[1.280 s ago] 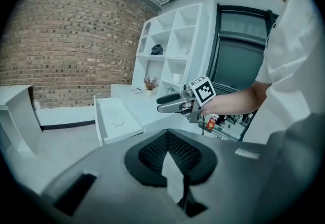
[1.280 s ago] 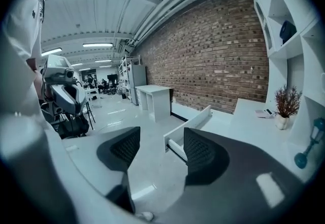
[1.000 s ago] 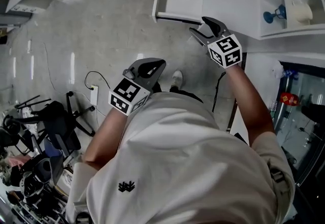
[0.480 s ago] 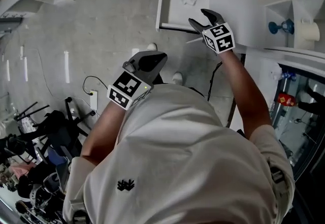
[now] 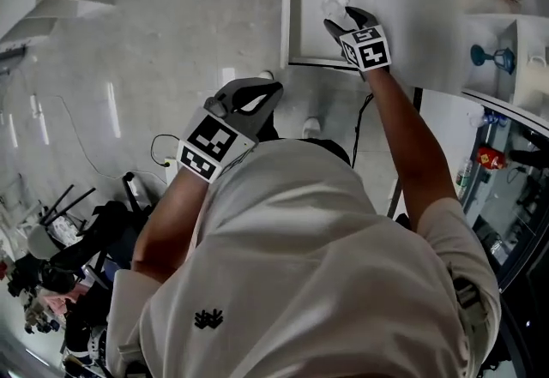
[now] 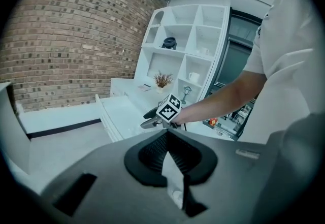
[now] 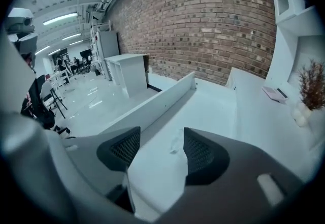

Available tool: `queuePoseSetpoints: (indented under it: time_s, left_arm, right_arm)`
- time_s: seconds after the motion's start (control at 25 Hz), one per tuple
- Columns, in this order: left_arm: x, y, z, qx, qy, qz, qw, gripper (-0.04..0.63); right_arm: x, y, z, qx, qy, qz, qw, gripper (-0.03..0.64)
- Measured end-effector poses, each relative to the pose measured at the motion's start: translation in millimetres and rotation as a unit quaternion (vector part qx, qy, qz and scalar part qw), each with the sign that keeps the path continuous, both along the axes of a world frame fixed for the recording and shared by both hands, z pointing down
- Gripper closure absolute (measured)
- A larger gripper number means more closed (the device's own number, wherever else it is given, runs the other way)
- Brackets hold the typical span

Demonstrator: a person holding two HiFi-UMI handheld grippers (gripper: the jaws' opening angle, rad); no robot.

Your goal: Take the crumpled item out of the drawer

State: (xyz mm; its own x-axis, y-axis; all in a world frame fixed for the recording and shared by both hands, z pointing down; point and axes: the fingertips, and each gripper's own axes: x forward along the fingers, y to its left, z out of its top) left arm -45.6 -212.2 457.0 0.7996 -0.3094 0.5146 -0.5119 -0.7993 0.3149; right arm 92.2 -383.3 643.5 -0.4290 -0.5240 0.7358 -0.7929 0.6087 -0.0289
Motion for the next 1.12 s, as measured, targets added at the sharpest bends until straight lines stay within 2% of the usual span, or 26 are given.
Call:
queuePoseSetpoints:
  time_s: [0.36,0.76,0.96,1.12]
  left_arm:
    - [-26,-58,16,-0.018,0.000,0.015,0.9997,0.589]
    - [-39,-89,40,-0.039,-0.002,0.027,0.9989,0.589]
    - [-42,-95,50,-0.049,-0.002,0.030,0.9984,0.589]
    - [-46,-101,54,-0.050,0.000,0.030,0.9983,0.589]
  right_arm:
    - [1,-44,69,-0.055,0.020,0.064,0.996,0.334]
    - [14,-63,130,-0.097,0.059,0.091,0.989,0.342]
    - [24,-64,144,-0.100,0.086,0.103,0.986,0.416]
    - [25,-65,145,-0.095,0.096,0.104,0.985,0.443]
